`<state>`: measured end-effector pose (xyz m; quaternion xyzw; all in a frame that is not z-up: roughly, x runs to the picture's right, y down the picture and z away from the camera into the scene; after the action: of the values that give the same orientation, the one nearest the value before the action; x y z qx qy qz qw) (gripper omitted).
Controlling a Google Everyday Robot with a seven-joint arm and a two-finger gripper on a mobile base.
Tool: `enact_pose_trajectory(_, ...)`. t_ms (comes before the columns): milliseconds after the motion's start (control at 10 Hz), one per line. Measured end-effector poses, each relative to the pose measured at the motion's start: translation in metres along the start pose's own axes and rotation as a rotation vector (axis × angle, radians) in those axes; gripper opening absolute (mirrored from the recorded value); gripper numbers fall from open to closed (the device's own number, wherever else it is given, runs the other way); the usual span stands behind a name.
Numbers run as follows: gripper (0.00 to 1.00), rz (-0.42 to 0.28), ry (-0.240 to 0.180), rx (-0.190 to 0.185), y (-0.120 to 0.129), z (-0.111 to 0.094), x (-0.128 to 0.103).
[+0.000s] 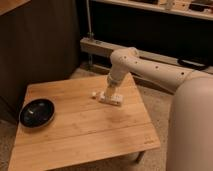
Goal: Place the bottle in the ceramic bowl
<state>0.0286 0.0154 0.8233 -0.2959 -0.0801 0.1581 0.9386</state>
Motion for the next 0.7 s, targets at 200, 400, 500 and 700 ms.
enact_pose_trajectory(200, 0.65, 0.003, 0.014, 0.015, 0.003, 0.012, 0.006)
enact_pose_trajectory(400, 0.65, 0.019, 0.024, 0.037, -0.008, 0.02, 0.007)
enact_pose_trajectory(500, 0.65, 0.026, 0.028, 0.049, -0.014, 0.022, 0.008)
enact_pose_trajectory(700, 0.65, 0.035, 0.032, 0.076, -0.025, 0.026, 0.006)
